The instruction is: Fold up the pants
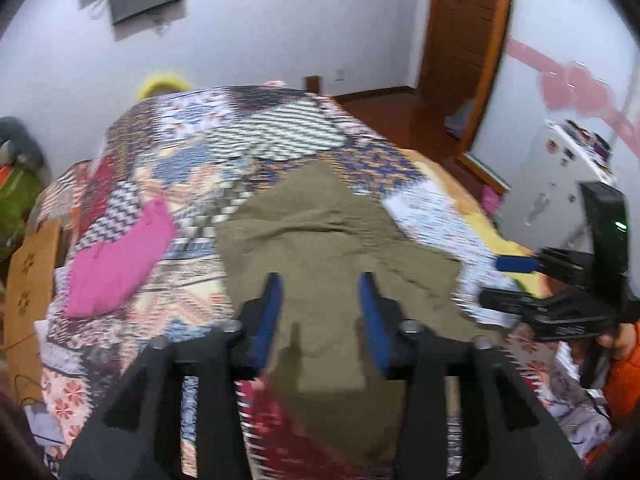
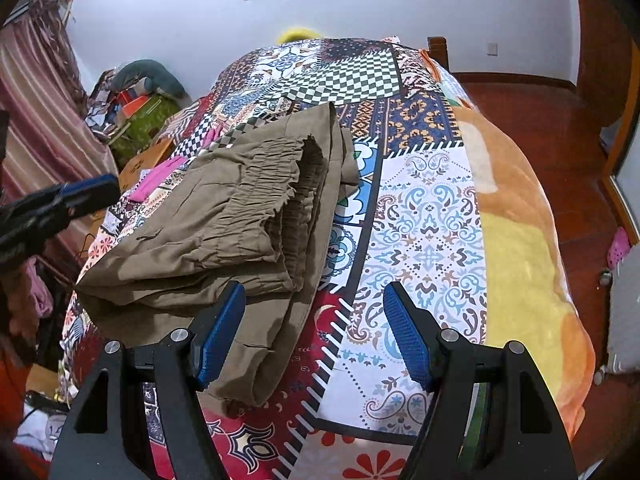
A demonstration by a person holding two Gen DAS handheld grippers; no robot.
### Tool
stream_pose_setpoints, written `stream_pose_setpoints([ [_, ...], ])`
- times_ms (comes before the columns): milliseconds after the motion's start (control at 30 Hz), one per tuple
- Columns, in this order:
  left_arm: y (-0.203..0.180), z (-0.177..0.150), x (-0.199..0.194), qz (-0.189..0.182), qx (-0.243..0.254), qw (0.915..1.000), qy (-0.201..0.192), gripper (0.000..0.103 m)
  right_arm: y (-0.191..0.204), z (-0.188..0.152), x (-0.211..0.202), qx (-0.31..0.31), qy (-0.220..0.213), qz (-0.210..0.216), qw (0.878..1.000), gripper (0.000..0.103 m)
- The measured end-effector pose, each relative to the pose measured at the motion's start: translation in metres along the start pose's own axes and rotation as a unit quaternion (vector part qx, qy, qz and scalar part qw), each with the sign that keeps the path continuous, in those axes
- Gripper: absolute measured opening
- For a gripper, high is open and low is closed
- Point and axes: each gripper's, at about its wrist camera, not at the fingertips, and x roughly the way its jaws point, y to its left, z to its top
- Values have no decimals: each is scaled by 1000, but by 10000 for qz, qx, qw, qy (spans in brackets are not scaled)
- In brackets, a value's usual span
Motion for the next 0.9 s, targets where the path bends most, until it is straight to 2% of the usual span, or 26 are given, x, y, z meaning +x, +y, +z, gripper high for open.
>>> stream_pose_setpoints([
  [67,18,1,6,200,-106,9997,32,58,1,1,2,-9,12,-9,10000,68],
  [200,50,4,26,318,-335,9985,289,60,2,4,3,13,-32,-26,10000,68],
  [367,79,8,65,267,-554,9962,617,61,4,10,10,-9,25,-14,10000,68],
  [633,104,24,127,330,-552,9925,1037,61,6,10,43,-125,407,23,9991,68],
  [900,115,50,173,459,-261,9921,1140,62,-7,22,64,-33,526,13,9986,68],
])
